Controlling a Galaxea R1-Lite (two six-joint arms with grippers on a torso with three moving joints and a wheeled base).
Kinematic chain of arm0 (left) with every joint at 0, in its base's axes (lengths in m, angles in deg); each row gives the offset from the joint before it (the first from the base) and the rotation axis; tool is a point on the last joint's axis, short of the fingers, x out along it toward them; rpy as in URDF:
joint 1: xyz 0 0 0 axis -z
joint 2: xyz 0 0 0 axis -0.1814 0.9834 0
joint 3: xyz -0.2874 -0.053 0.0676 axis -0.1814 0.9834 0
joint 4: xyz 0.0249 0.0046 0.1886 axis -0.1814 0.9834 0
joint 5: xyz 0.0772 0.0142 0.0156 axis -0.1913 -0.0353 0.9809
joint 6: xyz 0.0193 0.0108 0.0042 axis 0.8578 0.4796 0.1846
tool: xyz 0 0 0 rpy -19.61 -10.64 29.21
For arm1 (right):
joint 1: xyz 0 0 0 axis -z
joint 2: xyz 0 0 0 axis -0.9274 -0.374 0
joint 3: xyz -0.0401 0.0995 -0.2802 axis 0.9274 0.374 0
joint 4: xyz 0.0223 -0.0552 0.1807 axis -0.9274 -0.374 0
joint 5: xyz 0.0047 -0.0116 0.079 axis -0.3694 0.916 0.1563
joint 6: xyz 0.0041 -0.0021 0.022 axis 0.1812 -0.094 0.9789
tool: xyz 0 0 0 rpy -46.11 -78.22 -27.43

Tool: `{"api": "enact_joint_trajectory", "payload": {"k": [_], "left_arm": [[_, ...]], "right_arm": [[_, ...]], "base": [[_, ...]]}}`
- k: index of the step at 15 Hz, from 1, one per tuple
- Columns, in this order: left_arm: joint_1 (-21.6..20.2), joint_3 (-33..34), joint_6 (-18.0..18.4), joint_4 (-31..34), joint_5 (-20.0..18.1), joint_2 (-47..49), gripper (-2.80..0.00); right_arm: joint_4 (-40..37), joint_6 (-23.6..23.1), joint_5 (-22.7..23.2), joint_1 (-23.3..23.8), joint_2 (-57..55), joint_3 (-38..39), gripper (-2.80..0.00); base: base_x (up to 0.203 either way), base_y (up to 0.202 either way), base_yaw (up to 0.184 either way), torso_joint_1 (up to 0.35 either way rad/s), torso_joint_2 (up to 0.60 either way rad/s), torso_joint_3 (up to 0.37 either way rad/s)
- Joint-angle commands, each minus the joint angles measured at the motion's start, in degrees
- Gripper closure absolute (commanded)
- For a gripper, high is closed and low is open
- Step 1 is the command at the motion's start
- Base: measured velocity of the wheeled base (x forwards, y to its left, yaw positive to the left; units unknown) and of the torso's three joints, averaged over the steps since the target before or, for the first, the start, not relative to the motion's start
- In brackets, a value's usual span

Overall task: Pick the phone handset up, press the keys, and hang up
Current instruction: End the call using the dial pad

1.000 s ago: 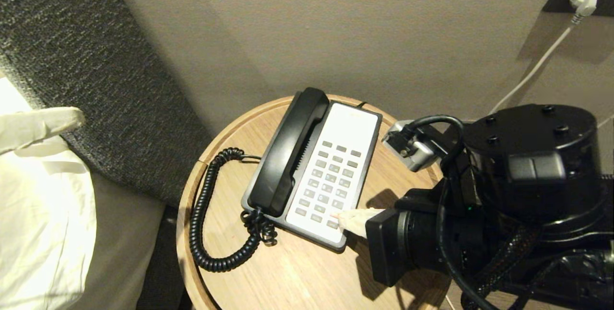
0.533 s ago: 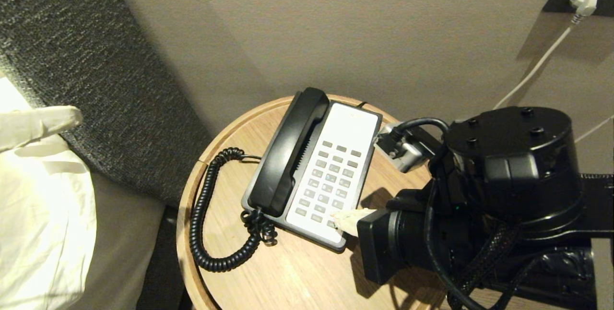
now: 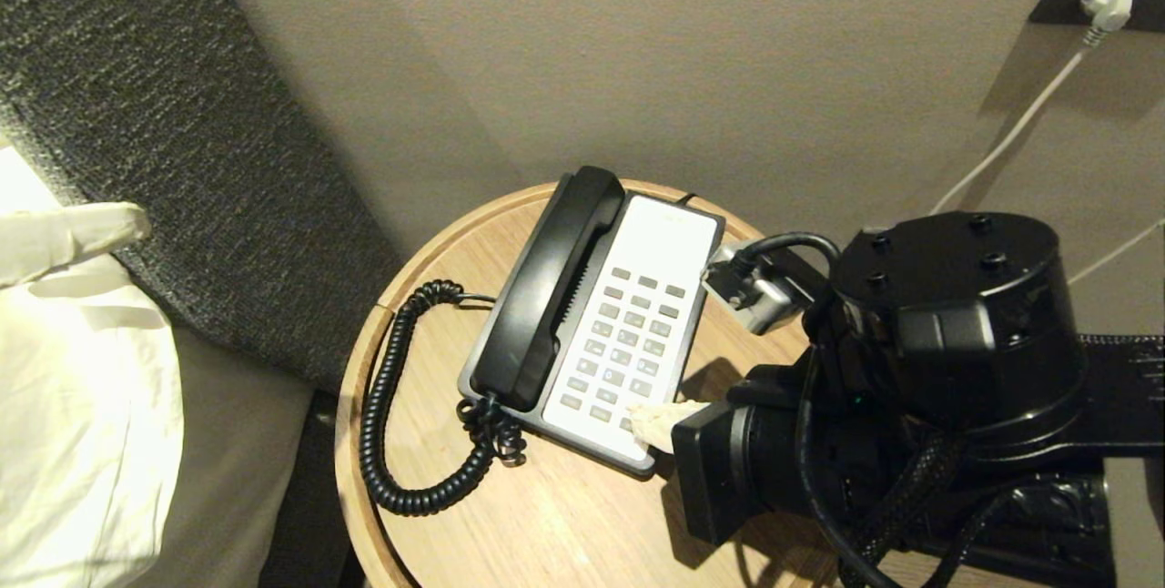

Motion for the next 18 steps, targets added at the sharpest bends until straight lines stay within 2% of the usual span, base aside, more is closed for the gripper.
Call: {"api": "enact_joint_trajectory", "payload": {"k": [1,18], "left_arm": [[0.01,0.3,-0.17,0.06,0.11,-0.25,0.0],[0.01,1.44,-0.26,-0.21,0.02,-0.93,0.0]], "right_arm": [[0.02,0.11,-0.13,-0.03,-0.32,0.23,0.0],[0.49,0.55,-0.13,-0.06,0.65,-0.18,0.0]], "base": [[0.0,0.0,0.0,0.0,0.0,0.0],[0.0,0.0,0.0,0.0,0.0,0.0]]}}
